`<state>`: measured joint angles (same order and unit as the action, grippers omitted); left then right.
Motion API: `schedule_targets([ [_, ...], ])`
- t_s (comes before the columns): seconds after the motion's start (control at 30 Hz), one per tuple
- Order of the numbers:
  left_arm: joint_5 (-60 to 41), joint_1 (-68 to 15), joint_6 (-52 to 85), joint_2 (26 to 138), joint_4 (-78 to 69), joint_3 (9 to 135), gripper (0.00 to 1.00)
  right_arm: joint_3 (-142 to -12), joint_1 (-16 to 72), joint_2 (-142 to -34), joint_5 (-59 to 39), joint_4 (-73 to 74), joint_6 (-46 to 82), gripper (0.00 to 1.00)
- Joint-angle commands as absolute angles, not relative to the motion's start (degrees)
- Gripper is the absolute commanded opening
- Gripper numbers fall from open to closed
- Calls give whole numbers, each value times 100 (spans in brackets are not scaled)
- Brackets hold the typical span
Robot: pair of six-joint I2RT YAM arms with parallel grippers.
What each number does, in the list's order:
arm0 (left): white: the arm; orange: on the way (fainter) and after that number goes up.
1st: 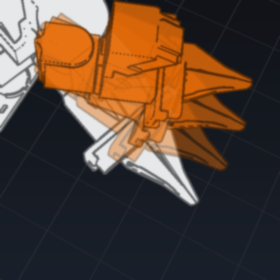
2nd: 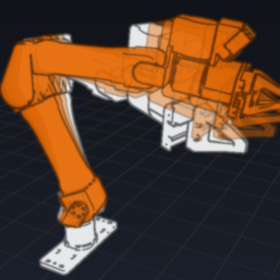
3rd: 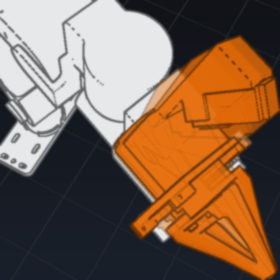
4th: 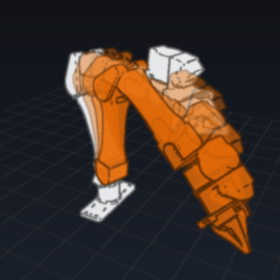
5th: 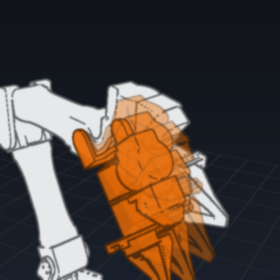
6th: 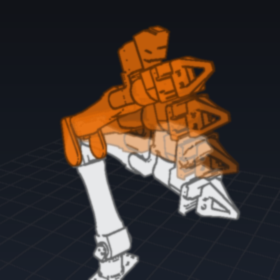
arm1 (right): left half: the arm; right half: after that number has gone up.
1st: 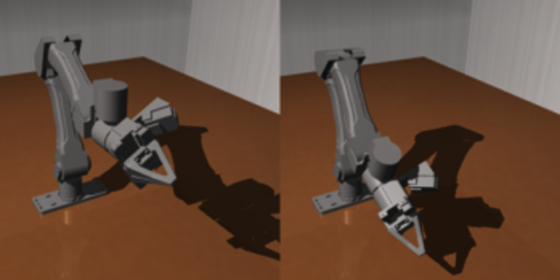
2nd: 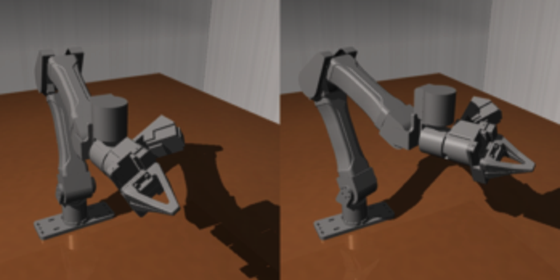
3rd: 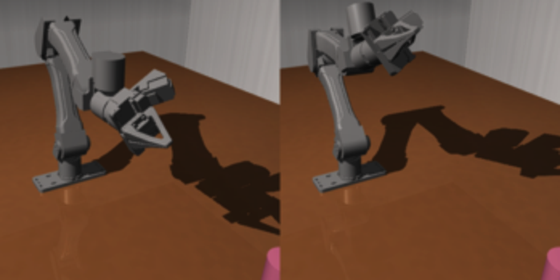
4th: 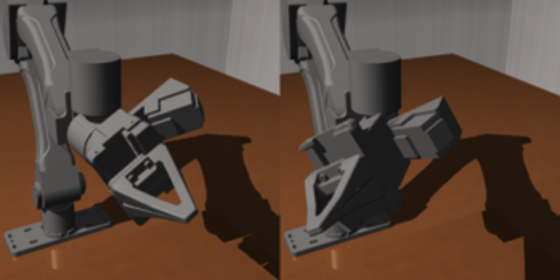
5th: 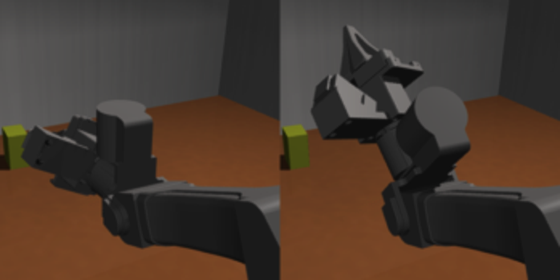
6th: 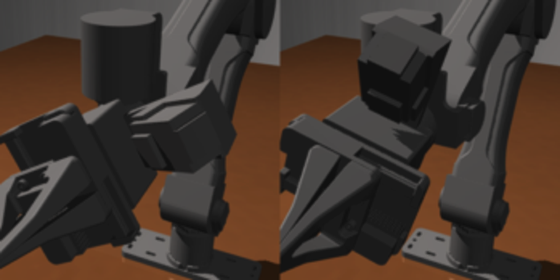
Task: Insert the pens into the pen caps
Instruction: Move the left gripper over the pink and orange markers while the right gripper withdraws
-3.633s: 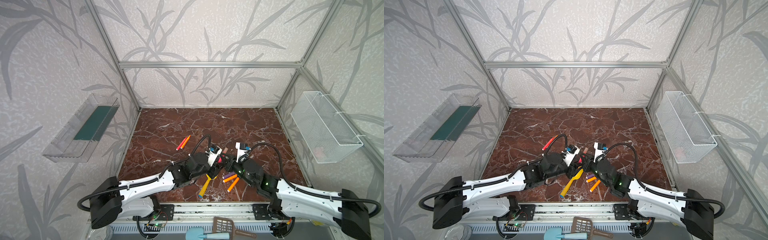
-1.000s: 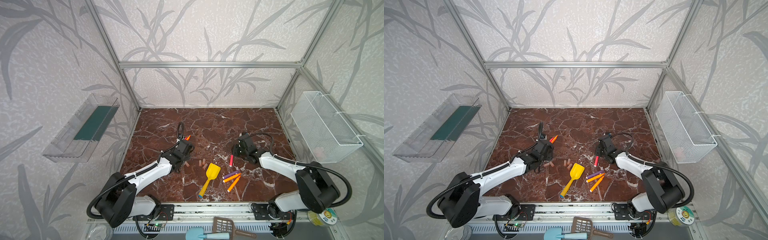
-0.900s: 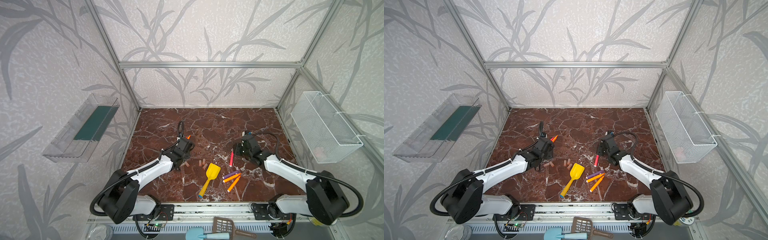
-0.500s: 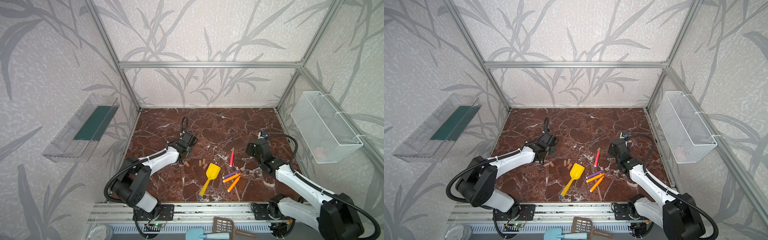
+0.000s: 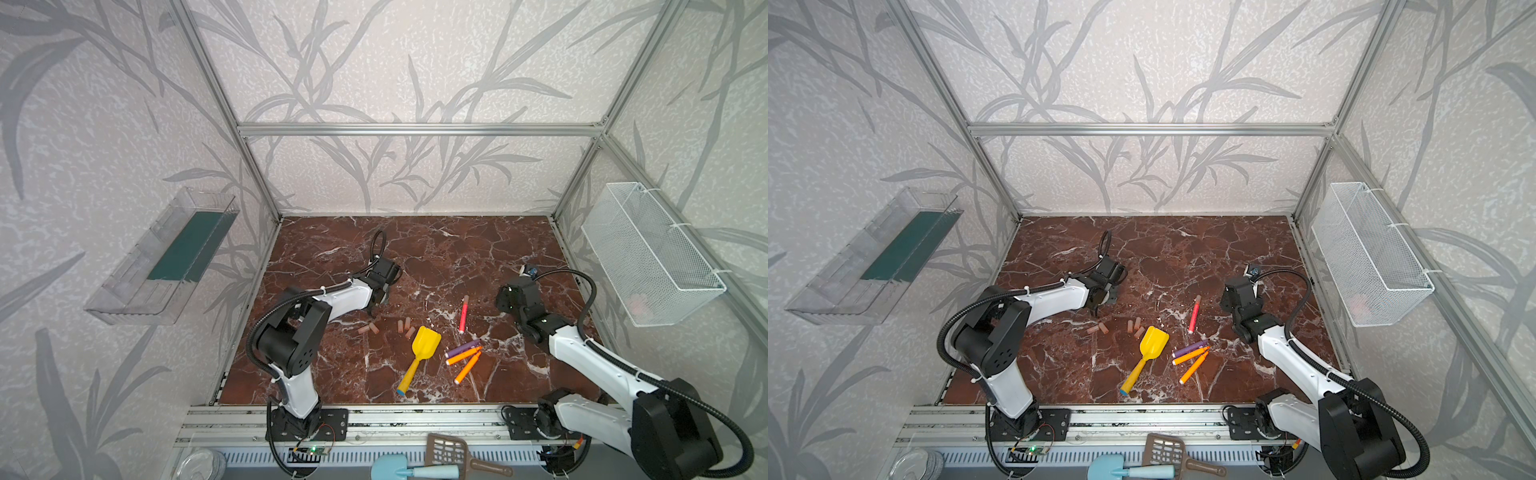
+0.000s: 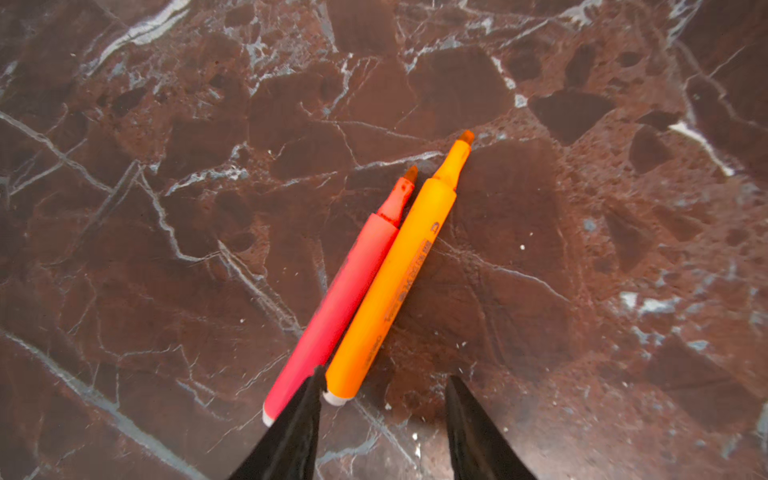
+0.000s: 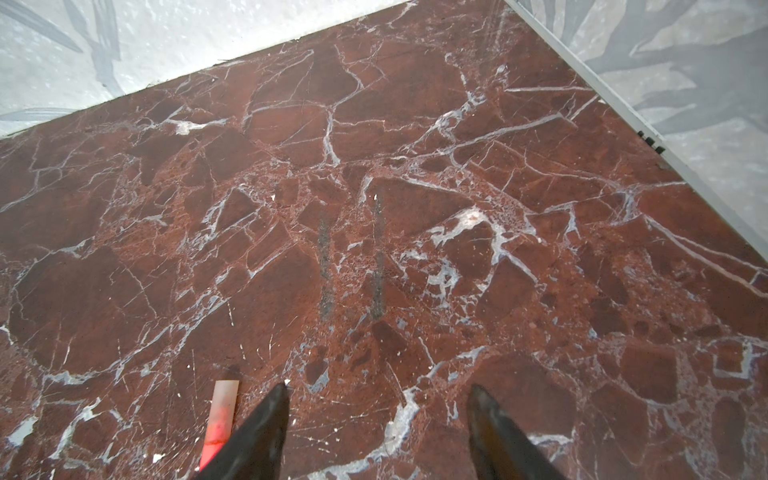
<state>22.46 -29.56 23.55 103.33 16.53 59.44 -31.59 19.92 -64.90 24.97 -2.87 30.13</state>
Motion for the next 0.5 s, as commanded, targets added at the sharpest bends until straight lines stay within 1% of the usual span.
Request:
schedule_targets([
  [0.0,2426,-2908,2332,10505,1860,6160,50,-3190,1978,-6519,2568,-191,2971,67],
  [0.17,2286,-2834,2348,10725,2137,6404,51,-3190,1980,-6530,2549,-185,2974,67],
  [0.47,1936,-2809,2267,10929,2040,6456,50,-3173,1978,-6514,2524,-176,2971,67],
])
